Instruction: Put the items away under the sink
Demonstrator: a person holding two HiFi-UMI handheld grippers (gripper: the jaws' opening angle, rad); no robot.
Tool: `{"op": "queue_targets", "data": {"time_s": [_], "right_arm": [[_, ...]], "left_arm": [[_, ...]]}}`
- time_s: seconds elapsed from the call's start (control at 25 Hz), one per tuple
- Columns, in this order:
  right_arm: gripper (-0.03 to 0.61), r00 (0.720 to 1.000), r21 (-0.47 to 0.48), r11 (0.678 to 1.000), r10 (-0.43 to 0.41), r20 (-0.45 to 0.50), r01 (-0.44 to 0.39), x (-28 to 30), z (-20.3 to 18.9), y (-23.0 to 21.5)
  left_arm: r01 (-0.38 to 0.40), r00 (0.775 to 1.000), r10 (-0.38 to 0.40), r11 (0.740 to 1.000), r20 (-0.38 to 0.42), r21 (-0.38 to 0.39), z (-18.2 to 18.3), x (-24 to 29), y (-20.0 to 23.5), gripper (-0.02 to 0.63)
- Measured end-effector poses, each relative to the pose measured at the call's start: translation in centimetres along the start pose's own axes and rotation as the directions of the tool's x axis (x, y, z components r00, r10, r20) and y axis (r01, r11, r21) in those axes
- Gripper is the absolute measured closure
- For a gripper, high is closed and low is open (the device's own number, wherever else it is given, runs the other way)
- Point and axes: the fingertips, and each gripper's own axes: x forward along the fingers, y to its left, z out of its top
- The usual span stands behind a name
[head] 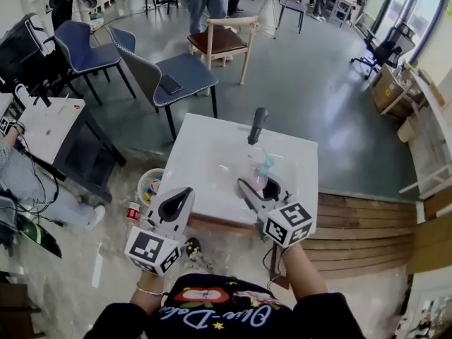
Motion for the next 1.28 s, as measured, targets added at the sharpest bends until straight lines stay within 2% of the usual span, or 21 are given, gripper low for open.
{"op": "queue_targets", "data": {"time_s": [0.64,0.84,1.28], "right_arm": [[0.367,0.999,-0.012,0.999,0.040,-0.002,-0.040,-6.8,-1.6,2.6],[0.367,0.998,0.026,0.998,0.064,0.008,-0.065,-8.7,-1.7,3.3],[0.367,0.994,0.029,0.994,0.105,0.005,-0.105,-12.1,-2.2,4.3]], "left_arm": [[-0.036,0.999,0.036,0.999,0.009,-0.009,-1.6,-4.2,-6.3,0.606],[-0.066,0.998,0.066,0.998,0.001,-0.024,-2.6,-5.7,-7.8,0.606],[-0.091,0.996,0.091,0.996,-0.003,-0.020,-2.9,-7.4,-11.5,0.606]]}}
